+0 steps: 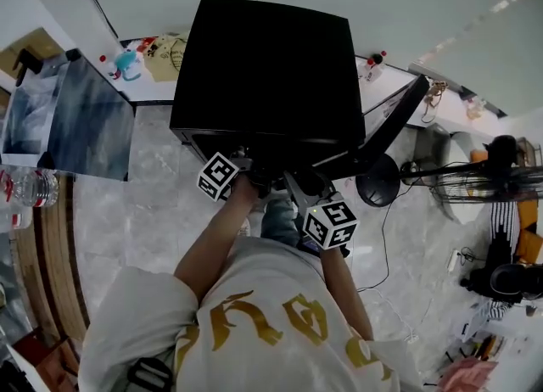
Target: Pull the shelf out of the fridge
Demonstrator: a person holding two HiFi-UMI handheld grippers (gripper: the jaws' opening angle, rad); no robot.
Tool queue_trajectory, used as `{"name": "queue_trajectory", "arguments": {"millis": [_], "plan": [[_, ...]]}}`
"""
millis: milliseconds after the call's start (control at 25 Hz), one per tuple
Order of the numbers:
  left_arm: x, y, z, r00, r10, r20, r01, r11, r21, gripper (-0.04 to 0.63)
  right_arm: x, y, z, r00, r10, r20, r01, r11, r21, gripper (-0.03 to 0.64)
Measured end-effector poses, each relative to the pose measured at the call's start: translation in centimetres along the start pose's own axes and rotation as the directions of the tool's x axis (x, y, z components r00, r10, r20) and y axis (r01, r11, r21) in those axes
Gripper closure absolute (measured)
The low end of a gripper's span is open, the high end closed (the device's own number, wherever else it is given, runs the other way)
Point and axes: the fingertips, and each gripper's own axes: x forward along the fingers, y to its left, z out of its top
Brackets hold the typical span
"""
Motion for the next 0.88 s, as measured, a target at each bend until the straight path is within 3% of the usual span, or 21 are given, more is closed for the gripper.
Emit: {"name": "queue_trajectory", "arguments": {"millis": [200,280,360,520,720,760,880], "plan": [[1.1,-0.4,1.1,0.998,-0.046,0.052,0.049,0.998,-0.043,0.443,0.5,-0.3,-0.2,1.0,0.023,-0.001,-0.023,1.0,0.017,0.494],[1.4,-0.5,1.3,0.997,-0.054,0.064,0.056,0.998,-0.027,0.453,0.3,-0.4,0.1,1.0,0.03,0.009,-0.03,0.999,0.035,0.491],[1.6,-0.4,1.5,0.996,-0.057,0.061,0.057,0.998,0.004,0.473,0.2,-0.5,0.5,0.999,0.031,0.024,-0.031,0.999,0.035,0.494],[2.2,0.1,1.3,0.996,-0.059,0.063,0.061,0.998,-0.03,0.479,0.4,-1.2,0.4,1.0,0.019,0.022,-0.02,0.999,0.034,0.491],[2.7,-0.5,1.0,0.997,-0.062,0.049,0.061,0.998,0.028,0.531,0.5,-1.5,-0.2,1.0,0.026,0.0,-0.026,0.999,0.045,0.494],[2.8,-0.6,0.9,0.996,-0.072,0.043,0.07,0.997,0.028,0.568,0.5,-1.5,-0.3,1.0,0.026,-0.002,-0.026,0.999,0.044,0.494],[2.8,-0.8,1.0,0.995,-0.094,0.032,0.094,0.996,-0.002,0.575,0.5,-1.7,-0.4,1.0,0.021,-0.002,-0.021,0.999,0.043,0.495]]}}
